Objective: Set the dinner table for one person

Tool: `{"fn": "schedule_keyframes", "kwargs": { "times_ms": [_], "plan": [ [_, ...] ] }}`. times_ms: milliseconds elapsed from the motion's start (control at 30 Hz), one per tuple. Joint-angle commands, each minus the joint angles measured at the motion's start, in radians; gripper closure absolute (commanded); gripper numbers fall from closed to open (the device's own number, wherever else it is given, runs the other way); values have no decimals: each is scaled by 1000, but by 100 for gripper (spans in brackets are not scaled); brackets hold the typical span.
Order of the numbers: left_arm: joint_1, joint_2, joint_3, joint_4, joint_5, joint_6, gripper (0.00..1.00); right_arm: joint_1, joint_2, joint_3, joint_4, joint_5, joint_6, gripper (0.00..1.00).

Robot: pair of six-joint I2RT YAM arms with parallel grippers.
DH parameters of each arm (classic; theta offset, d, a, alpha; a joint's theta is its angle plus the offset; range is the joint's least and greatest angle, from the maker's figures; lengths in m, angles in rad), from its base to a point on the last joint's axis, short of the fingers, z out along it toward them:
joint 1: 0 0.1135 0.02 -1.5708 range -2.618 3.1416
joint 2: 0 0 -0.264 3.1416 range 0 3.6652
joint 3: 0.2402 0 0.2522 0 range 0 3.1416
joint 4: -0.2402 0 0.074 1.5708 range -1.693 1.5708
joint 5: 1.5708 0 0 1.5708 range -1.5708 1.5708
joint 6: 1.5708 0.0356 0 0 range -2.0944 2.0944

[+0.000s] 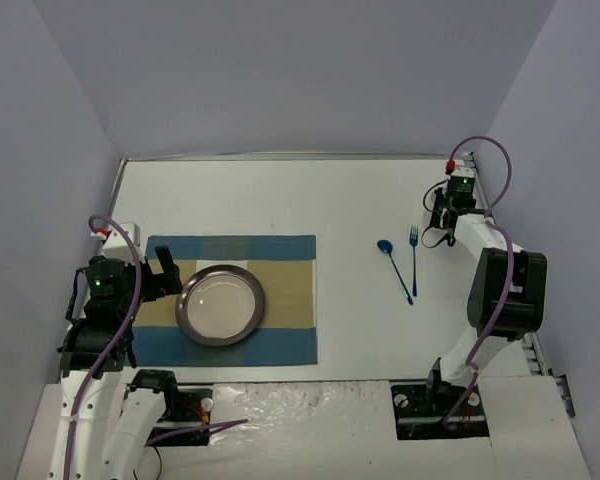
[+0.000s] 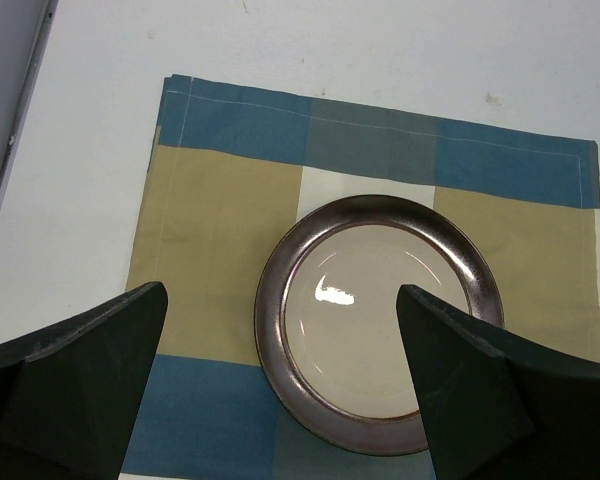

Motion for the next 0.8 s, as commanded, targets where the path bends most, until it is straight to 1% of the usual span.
{"fn": "schedule_keyframes", "kwargs": {
  "times_ms": [0,67,233,467,533,567,633,767],
  "plan": [
    [-7,18,13,41,-10,6,3,-7,-44,-8,100,37,-17,99],
    [-7,18,12,41,-11,5,3,-7,-51,-19,113,39,-19,100],
    [-7,18,12,41,-11,6,3,6,-137,-67,194,28,-31,100],
    [-5,17,10,43,-11,5,3,59,-271,-142,316,6,-92,100],
    [-5,17,10,43,-11,5,3,94,-300,-160,354,-1,-112,100],
    [-5,17,10,43,-11,5,3,95,-313,-164,355,-2,-121,100],
    [-5,16,10,43,-11,4,3,141,-333,-159,357,-26,-141,100],
    [-6,15,10,43,-11,5,3,239,-358,-143,345,-120,-145,100]
  ]
}}
